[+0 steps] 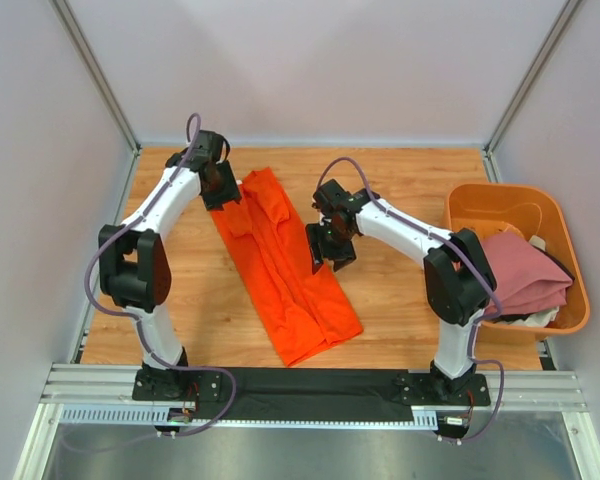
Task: Fold and stack the t-shirts
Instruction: Fold the tshirt
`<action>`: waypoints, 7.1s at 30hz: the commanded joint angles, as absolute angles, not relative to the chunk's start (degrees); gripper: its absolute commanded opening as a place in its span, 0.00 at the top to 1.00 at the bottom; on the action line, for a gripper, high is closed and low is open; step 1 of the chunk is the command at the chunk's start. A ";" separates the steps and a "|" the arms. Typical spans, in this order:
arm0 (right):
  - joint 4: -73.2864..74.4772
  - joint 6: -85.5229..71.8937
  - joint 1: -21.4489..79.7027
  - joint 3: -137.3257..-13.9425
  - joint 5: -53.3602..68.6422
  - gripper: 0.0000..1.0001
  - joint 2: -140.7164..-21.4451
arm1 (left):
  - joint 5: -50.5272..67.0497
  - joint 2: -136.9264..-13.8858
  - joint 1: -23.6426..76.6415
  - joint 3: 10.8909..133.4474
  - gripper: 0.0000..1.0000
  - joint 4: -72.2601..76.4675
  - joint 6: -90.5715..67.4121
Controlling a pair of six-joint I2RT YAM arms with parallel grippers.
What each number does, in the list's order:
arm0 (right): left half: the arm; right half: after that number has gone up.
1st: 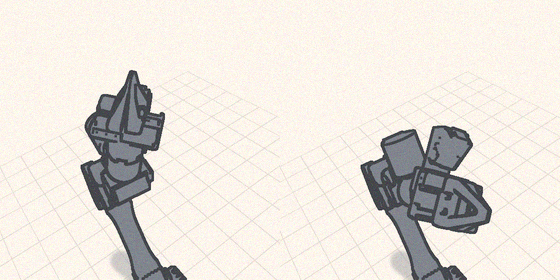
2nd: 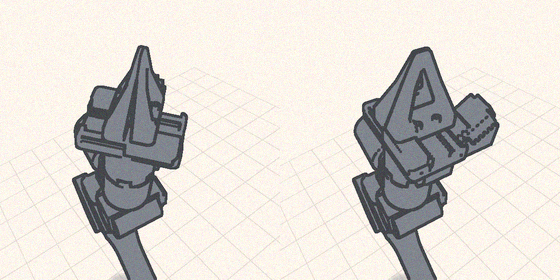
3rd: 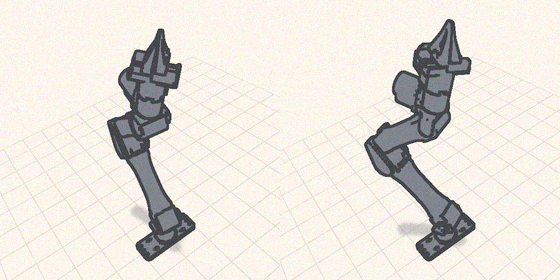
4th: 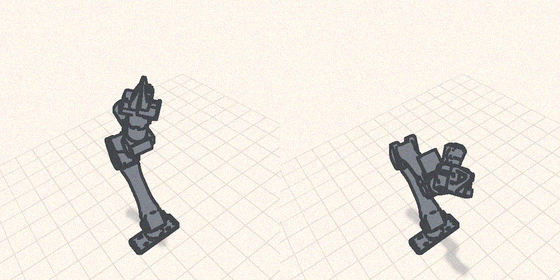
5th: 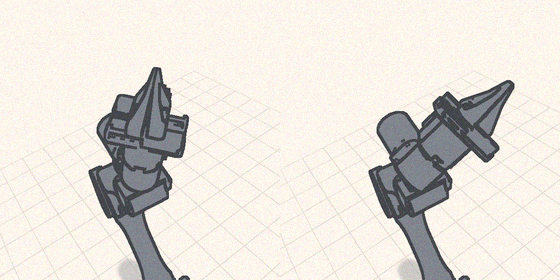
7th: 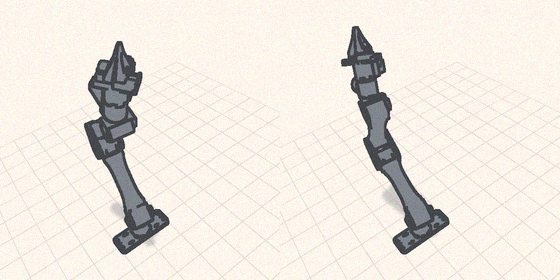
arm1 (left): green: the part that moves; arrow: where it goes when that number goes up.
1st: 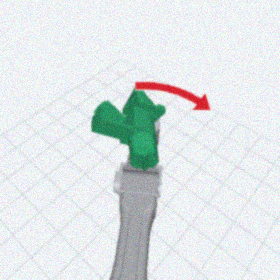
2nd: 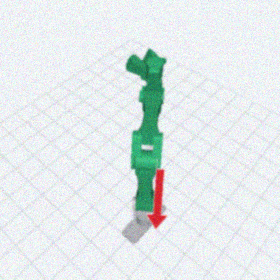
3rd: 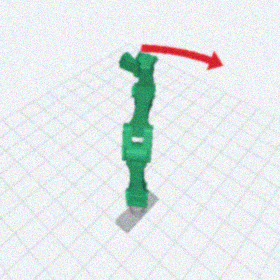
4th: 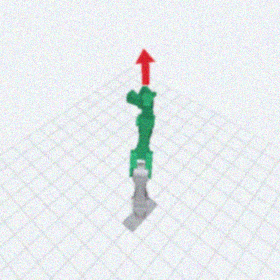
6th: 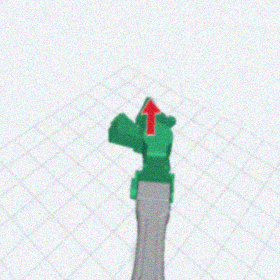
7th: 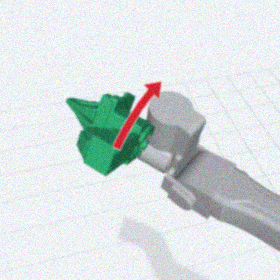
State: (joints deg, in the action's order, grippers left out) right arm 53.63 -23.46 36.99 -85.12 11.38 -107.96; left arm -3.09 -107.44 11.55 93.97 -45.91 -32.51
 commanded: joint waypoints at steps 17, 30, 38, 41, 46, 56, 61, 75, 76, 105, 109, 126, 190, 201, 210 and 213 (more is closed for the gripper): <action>34.73 -36.09 37.88 -71.38 22.93 0.95 -111.19 | 2.02 -134.64 12.74 112.74 0.58 -49.48 -37.18; 41.39 -25.06 40.25 -75.85 27.67 0.45 -104.68 | 0.09 -113.49 15.38 102.59 0.39 -47.64 -30.67; 35.16 -23.29 42.98 -79.09 34.10 0.44 -108.98 | 3.77 -107.48 15.21 91.41 0.57 -44.30 -32.60; 35.68 -23.12 43.51 -82.78 33.66 0.44 -112.75 | 5.53 -110.90 15.12 92.45 0.65 -43.51 -33.13; 37.44 -21.71 43.86 -87.44 35.24 0.42 -117.41 | 5.89 -115.83 15.12 95.27 0.81 -46.84 -34.80; 35.07 -23.64 44.03 -84.38 36.74 0.46 -118.04 | 7.03 -120.14 15.38 93.96 0.87 -46.32 -37.09; 33.84 -24.52 44.03 -83.23 37.26 0.49 -117.95 | 7.91 -122.08 15.91 95.44 0.87 -45.52 -37.44; 30.15 -27.42 44.30 -80.33 38.85 0.72 -118.30 | 8.35 -125.42 17.31 99.93 0.86 -45.62 -37.79; 29.97 -27.60 44.30 -79.64 39.02 0.74 -118.30 | 8.44 -125.33 17.31 100.02 0.86 -45.62 -37.88; 36.39 -32.17 44.47 -74.01 33.66 0.50 -104.42 | 9.22 -114.36 20.65 92.75 0.81 -43.42 -36.38; 33.76 -32.78 44.56 -72.25 37.70 0.60 -104.50 | 12.03 -114.69 21.27 88.25 0.82 -39.82 -37.53; 22.06 -38.66 53.61 -57.92 32.08 1.00 -106.96 | 13.36 -130.34 22.06 97.64 0.84 -38.76 -34.02; 13.71 -47.20 33.48 -31.73 35.24 0.54 -91.31 | 18.99 -67.15 26.63 19.34 0.65 -30.76 -59.15; 15.63 -50.18 40.78 -31.73 34.02 1.00 -84.04 | 19.07 -58.03 27.33 21.70 1.00 -36.29 -57.22; 34.60 -40.97 32.45 -54.81 31.55 1.00 -87.50 | 13.09 -67.10 24.97 43.02 1.00 -46.41 -50.55; 38.39 -37.10 28.67 -65.63 33.30 1.00 -96.11 | 14.15 -75.81 20.93 51.72 1.00 -45.27 -47.56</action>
